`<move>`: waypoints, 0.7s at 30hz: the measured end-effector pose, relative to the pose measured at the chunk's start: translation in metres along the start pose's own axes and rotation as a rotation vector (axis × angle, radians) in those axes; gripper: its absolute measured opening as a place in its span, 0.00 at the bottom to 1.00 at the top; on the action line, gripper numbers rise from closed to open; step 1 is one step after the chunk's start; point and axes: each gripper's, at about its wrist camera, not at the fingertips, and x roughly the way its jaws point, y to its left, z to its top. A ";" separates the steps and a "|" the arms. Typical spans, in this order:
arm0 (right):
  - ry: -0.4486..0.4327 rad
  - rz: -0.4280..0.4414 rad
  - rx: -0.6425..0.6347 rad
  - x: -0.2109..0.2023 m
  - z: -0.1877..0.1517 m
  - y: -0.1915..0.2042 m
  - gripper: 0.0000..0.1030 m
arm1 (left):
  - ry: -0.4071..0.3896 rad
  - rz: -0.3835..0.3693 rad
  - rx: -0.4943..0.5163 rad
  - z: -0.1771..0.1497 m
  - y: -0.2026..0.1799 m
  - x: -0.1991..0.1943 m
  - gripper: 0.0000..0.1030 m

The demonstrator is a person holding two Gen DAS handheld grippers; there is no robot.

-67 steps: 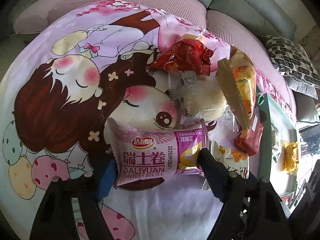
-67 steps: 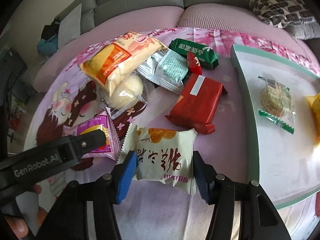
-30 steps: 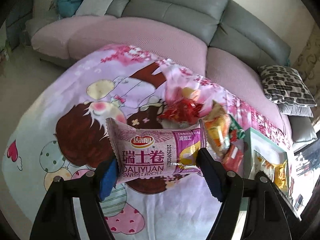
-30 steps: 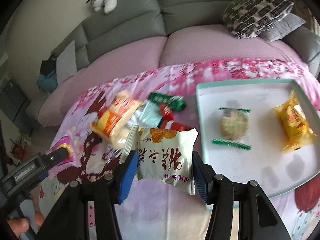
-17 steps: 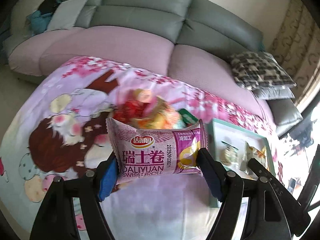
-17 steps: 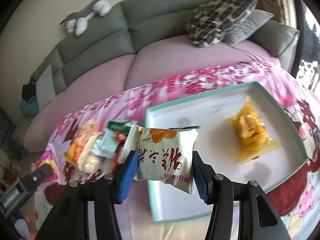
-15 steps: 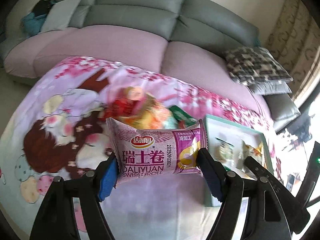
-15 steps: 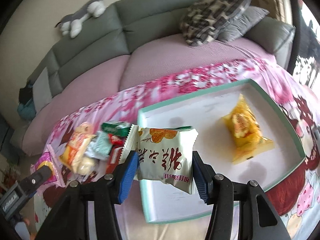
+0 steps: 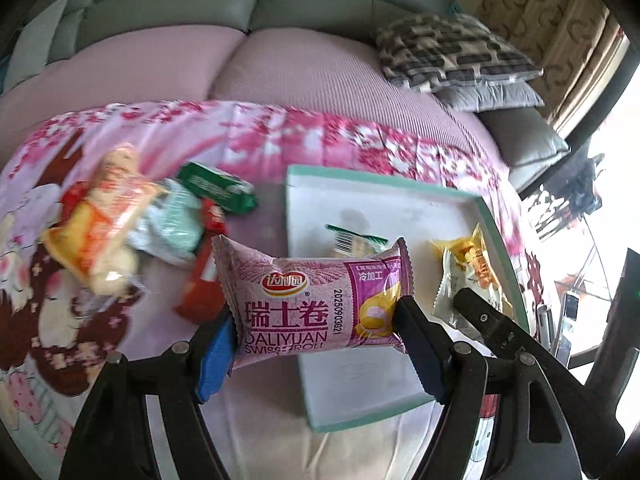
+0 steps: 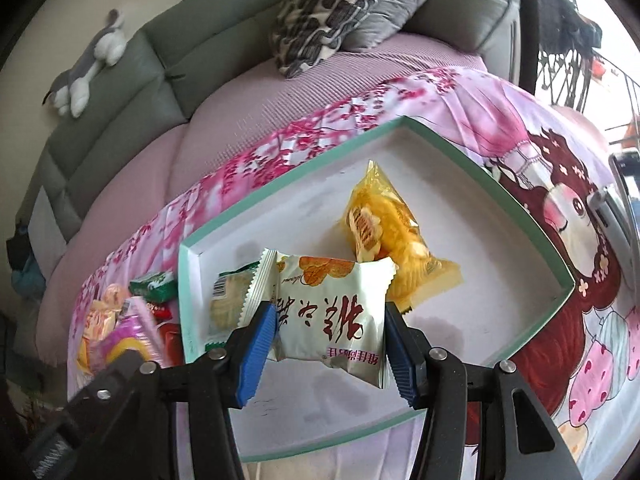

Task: Organize snacks
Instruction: 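Carry both packets into the green tray and open both tools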

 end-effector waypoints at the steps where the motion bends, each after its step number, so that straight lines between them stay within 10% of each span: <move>1: -0.002 -0.004 0.003 0.000 0.000 -0.002 0.55 | 0.009 0.002 0.001 0.000 -0.003 0.005 0.75; 21: -0.002 -0.109 0.039 0.013 0.015 -0.036 0.55 | 0.066 0.108 0.065 0.006 -0.030 0.055 0.75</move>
